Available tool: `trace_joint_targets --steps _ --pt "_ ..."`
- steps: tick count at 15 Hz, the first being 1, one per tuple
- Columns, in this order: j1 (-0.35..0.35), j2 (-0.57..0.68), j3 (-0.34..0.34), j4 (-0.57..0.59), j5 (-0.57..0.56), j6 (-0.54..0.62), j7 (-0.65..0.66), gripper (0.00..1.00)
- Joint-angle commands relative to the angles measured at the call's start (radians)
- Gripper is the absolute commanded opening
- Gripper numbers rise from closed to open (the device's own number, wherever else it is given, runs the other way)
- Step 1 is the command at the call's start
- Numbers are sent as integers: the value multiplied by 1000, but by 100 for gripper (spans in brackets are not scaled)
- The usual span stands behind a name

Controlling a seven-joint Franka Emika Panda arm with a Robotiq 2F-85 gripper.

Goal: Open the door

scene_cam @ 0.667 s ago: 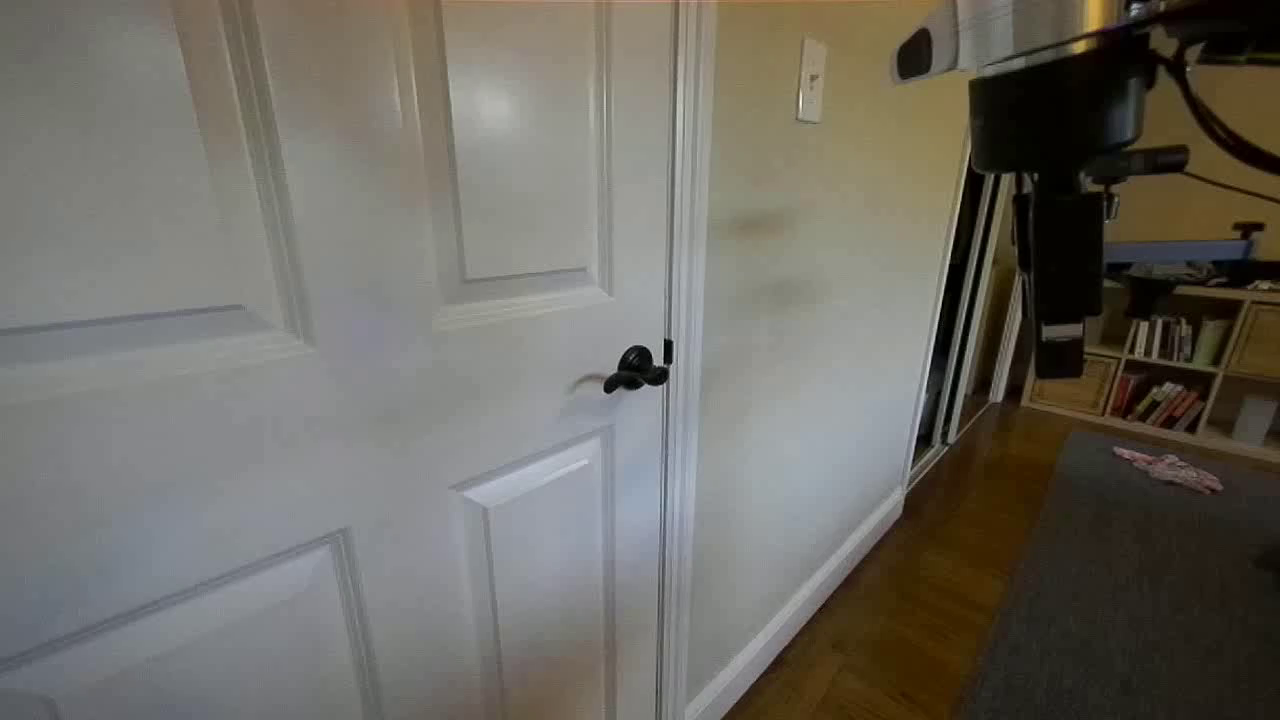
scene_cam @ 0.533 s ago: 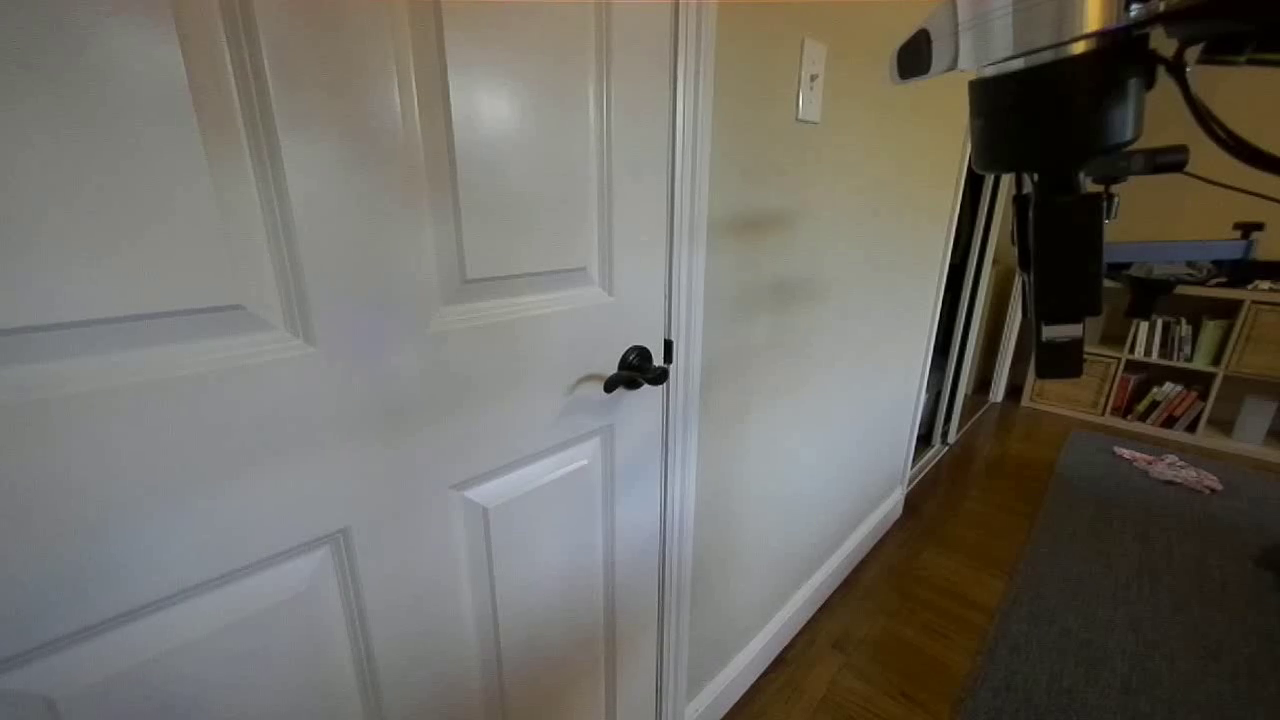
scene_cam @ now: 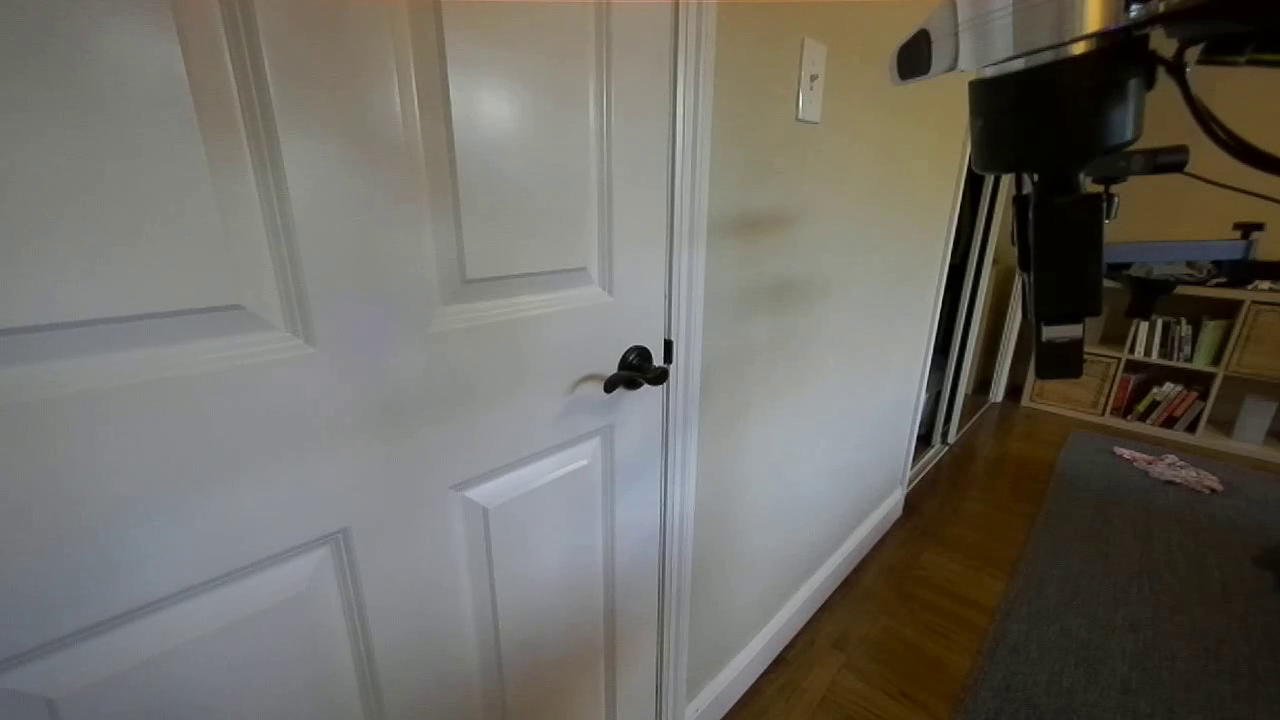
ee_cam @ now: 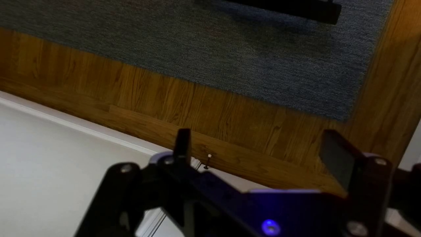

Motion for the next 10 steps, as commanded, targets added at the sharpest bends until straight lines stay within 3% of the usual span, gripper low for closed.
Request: trace_joint_targets --steps 1,5,10 --pt "26 4 -28 0 -1 3 3 100" --pt "3 50 -68 9 -1 21 -35 100" --pt "-32 155 -147 65 3 67 58 100"
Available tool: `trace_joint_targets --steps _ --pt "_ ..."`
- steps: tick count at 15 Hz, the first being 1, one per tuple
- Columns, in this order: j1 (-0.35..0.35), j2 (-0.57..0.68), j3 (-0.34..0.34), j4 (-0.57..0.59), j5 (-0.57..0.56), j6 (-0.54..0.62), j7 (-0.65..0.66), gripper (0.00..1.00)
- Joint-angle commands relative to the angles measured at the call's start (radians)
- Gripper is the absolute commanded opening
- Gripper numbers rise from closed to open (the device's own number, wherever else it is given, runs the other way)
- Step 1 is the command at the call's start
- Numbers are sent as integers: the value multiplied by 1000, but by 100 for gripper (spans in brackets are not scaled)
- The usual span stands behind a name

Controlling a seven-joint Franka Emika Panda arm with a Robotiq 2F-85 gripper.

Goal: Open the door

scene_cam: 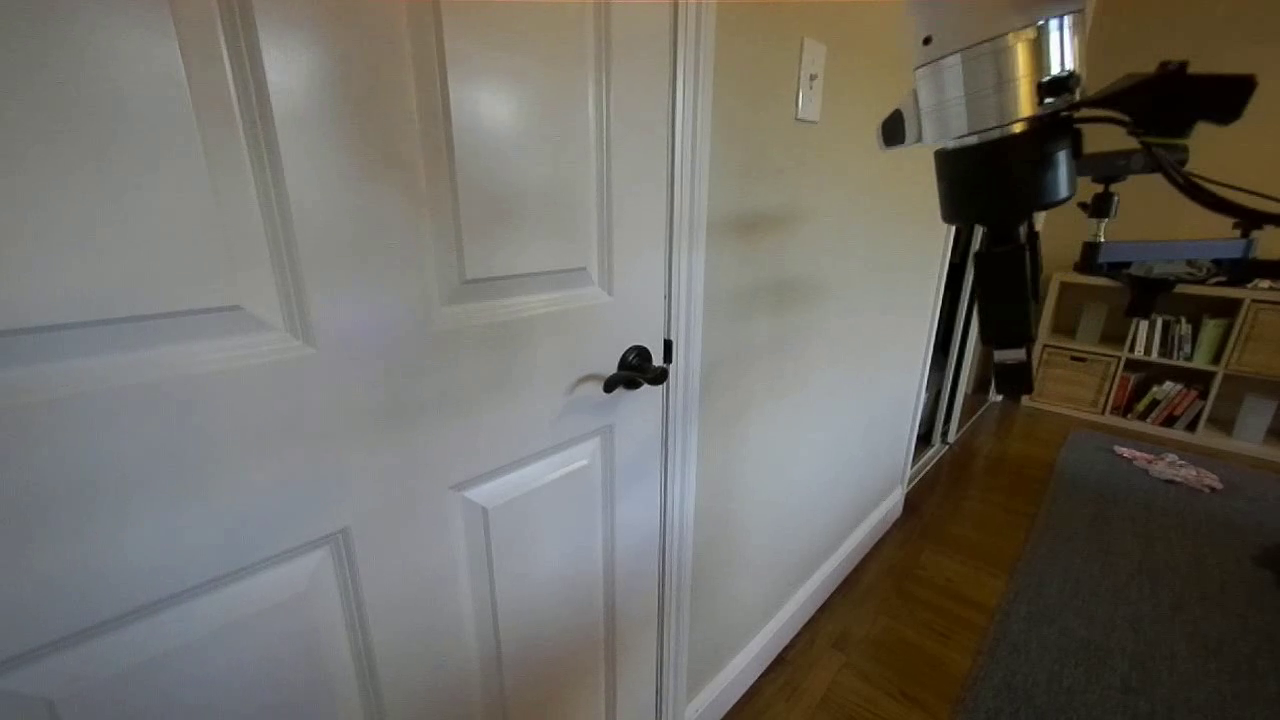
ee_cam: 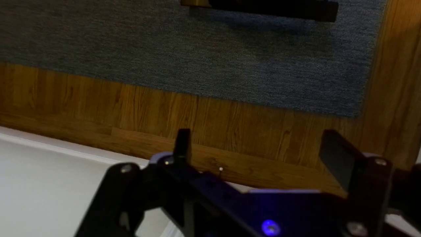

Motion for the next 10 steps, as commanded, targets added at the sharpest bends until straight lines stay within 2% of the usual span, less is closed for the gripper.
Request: trace_joint_targets --steps 1,4,10 --pt "-19 101 -49 72 5 46 114 100" --pt "-13 208 -74 177 35 62 236 100" --pt "52 394 -97 432 57 51 561 100"
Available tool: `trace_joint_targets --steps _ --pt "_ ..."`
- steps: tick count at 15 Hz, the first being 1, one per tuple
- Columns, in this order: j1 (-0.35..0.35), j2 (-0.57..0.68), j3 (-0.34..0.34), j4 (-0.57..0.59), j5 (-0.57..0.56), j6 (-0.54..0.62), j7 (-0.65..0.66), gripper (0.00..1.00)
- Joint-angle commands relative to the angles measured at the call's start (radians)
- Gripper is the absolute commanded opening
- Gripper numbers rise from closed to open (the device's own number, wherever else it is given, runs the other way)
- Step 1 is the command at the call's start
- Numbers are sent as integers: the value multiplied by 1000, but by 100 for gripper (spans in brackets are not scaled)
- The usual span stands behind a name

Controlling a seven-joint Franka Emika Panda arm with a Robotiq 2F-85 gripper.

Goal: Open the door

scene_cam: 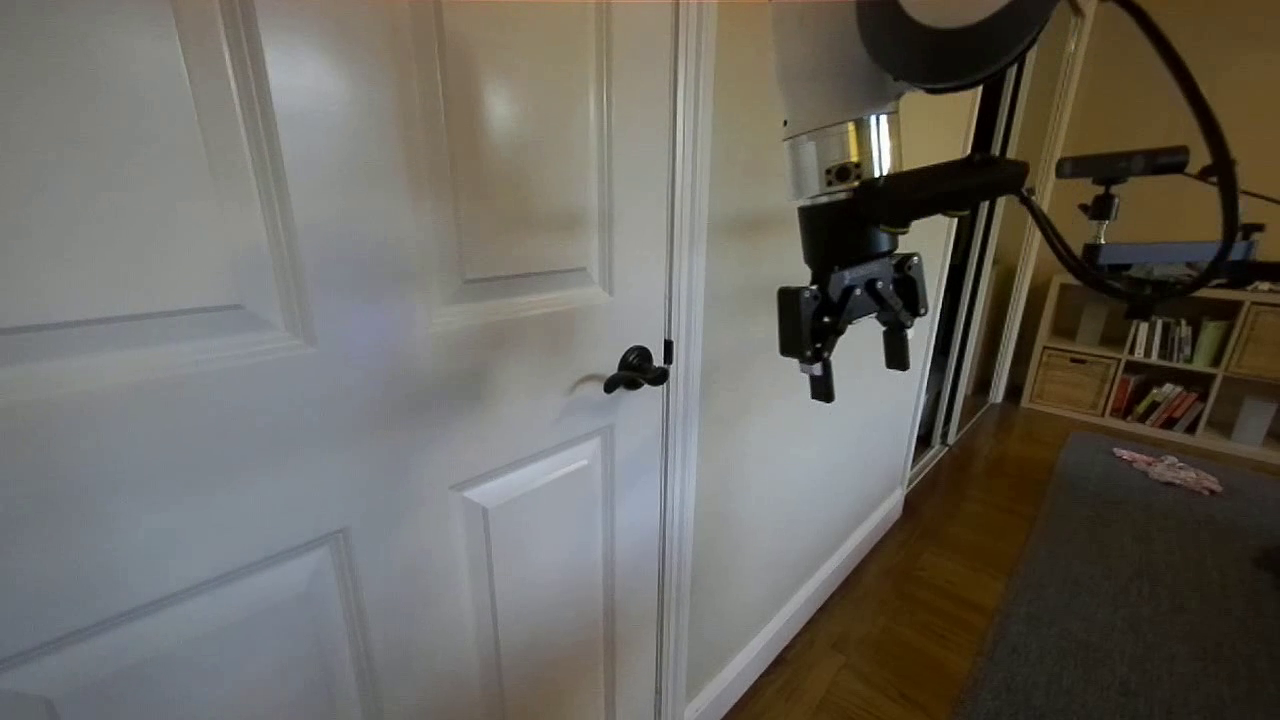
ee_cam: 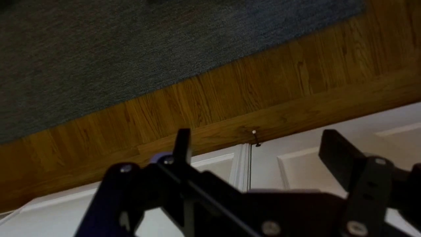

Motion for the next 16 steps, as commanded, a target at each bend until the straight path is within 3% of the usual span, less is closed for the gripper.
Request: trace_joint_targets --steps 1,4,8,16 --pt "34 27 -27 42 11 -2 47 100" --pt "53 76 -29 113 13 -5 110 100" --pt "53 82 -35 122 13 -6 113 100" --pt "46 117 -82 85 138 246 331 100"
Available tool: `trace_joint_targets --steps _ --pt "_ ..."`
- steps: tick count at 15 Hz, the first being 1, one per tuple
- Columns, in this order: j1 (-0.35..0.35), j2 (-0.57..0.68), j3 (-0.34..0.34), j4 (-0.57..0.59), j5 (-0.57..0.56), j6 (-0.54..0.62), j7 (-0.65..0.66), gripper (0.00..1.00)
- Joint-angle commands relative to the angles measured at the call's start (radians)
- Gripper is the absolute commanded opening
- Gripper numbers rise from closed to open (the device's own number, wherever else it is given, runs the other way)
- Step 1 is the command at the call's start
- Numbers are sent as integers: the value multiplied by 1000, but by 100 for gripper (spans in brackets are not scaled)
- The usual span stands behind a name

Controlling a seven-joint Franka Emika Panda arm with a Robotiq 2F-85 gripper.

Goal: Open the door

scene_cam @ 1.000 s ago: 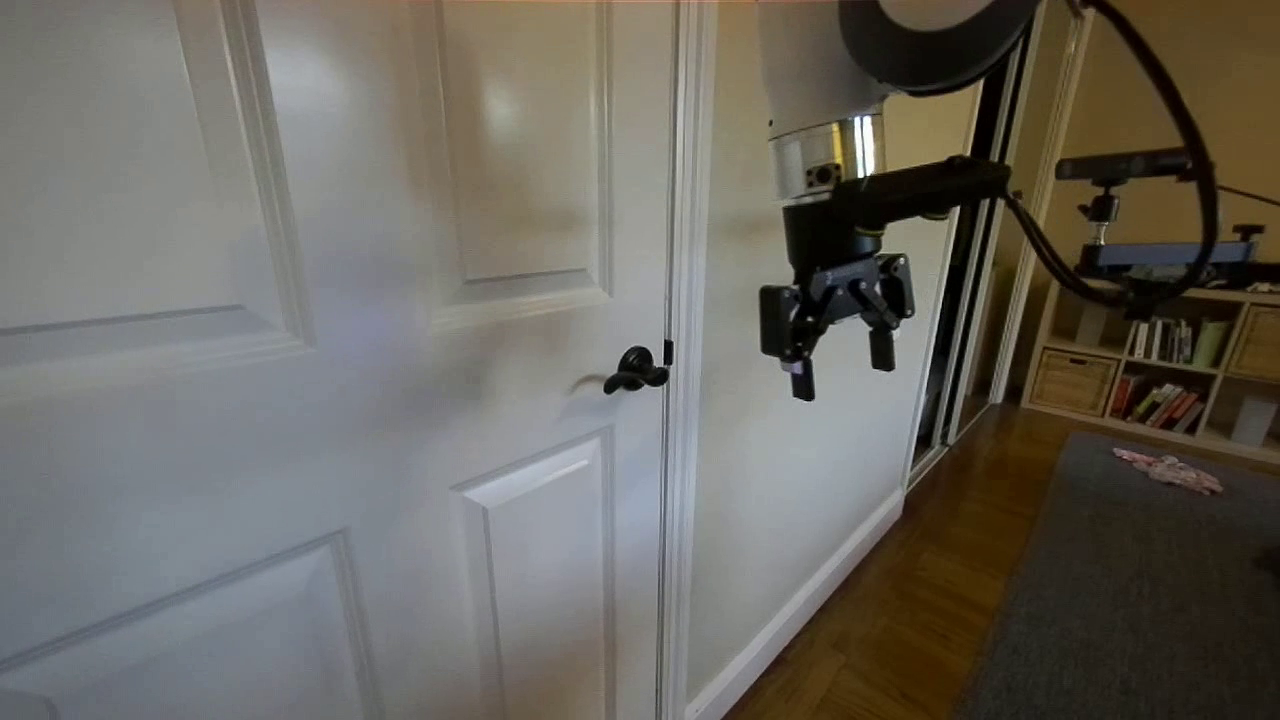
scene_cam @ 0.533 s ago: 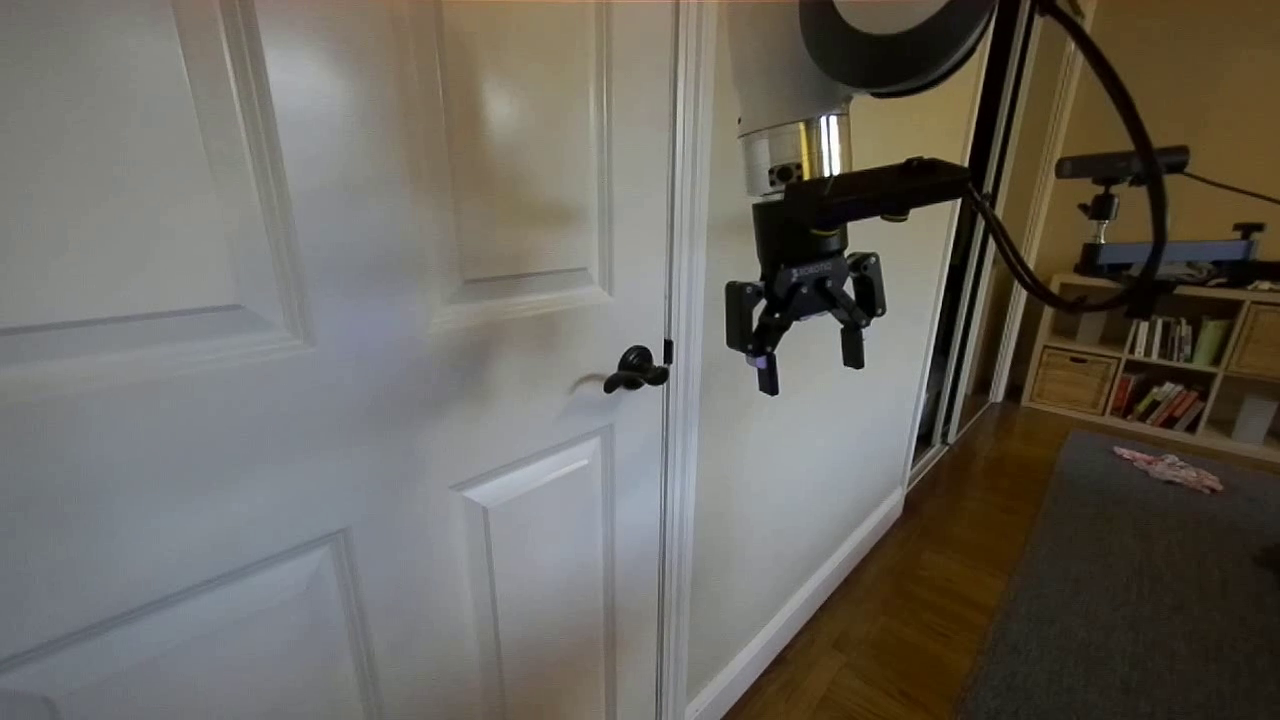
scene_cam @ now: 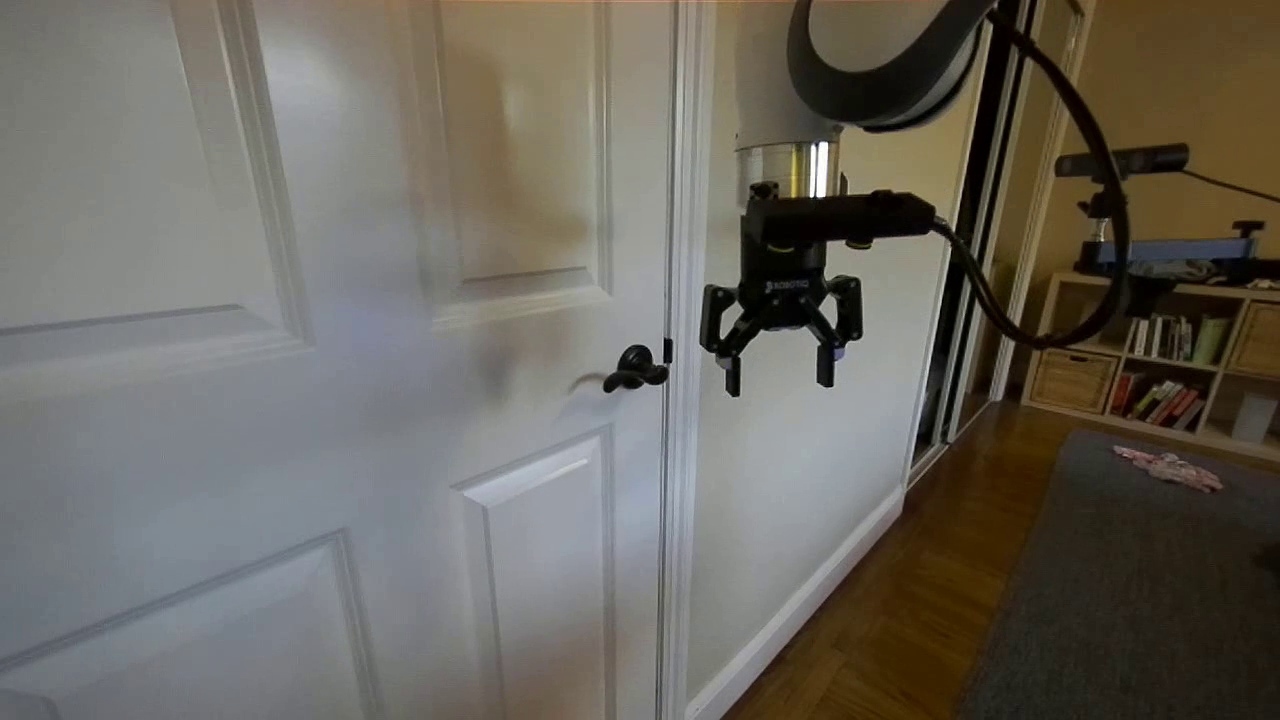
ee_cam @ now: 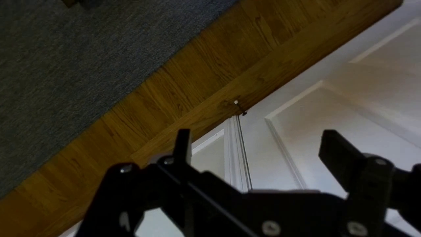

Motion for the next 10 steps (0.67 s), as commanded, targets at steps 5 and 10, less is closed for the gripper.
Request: trace_joint_targets --steps 5,10 --pt "46 11 -81 -68 5 311 295 100" --pt "80 58 -147 -73 -19 464 522 100"
